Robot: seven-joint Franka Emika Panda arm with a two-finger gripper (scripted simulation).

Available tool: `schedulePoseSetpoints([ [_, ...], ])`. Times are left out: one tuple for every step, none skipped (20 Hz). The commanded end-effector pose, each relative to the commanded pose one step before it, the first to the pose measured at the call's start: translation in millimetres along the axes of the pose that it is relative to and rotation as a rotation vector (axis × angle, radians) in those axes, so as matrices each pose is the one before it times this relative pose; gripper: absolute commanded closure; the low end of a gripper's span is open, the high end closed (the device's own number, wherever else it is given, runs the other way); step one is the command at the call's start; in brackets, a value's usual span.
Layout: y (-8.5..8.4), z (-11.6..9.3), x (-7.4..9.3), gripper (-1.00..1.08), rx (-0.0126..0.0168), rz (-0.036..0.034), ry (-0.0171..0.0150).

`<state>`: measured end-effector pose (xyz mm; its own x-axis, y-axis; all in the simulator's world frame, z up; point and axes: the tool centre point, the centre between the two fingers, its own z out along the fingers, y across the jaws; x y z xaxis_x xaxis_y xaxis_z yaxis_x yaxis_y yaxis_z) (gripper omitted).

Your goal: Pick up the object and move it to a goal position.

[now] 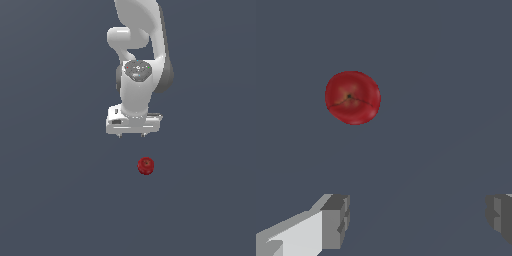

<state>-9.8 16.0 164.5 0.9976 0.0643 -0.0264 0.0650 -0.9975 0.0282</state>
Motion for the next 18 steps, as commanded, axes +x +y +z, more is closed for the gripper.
schedulePoseSetpoints([
  [0.01, 0.0, 0.0, -0.92, 0.0, 0.0, 0.0],
  [-0.69, 0.2, -0.06, -0.92, 0.00051, -0.00045, -0.0007],
  [-2.03, 0.67, -0.16, -0.92, 0.00165, -0.00138, -0.00221],
  [-3.36, 1.1, -0.32, -0.92, 0.00272, -0.0023, -0.00368],
  [-4.68, 1.51, -0.54, -0.92, 0.0038, -0.00328, -0.00522],
  [-5.83, 1.84, -0.87, -0.92, 0.00472, -0.00425, -0.00667],
  [-5.26, 1.61, -1.04, -0.92, 0.00429, -0.00408, -0.00627],
  [-4.14, 1.19, -1.12, -0.92, 0.00341, -0.0035, -0.00521],
  [-2.86, 0.74, -1.12, -0.92, 0.00241, -0.00275, -0.0039],
  [-1.49, 0.27, -0.97, -0.92, 0.00131, -0.0018, -0.00235],
  [-0.22, -0.06, -0.52, -0.92, 0.00025, -0.00066, -0.00068],
  [0.44, -0.19, -0.01, -0.92, -0.00035, 0.00032, 0.00051],
  [0.48, -0.05, 0.44, -0.92, -0.00044, 0.0007, 0.00086],
  [0.29, 0.14, 0.82, -0.92, -0.00036, 0.00093, 0.00096],
  [-0.02, 0.37, 1.17, -0.92, -0.00019, 0.00103, 0.0009],
  [-0.21, 0.51, 1.49, -0.92, -0.00008, 0.00134, 0.00103],
  [-0.46, 0.74, 1.85, -0.92, 0.00005, 0.0015, 0.00105],
  [-0.66, 0.94, 2.2, -0.92, 0.00014, 0.00172, 0.00114],
])
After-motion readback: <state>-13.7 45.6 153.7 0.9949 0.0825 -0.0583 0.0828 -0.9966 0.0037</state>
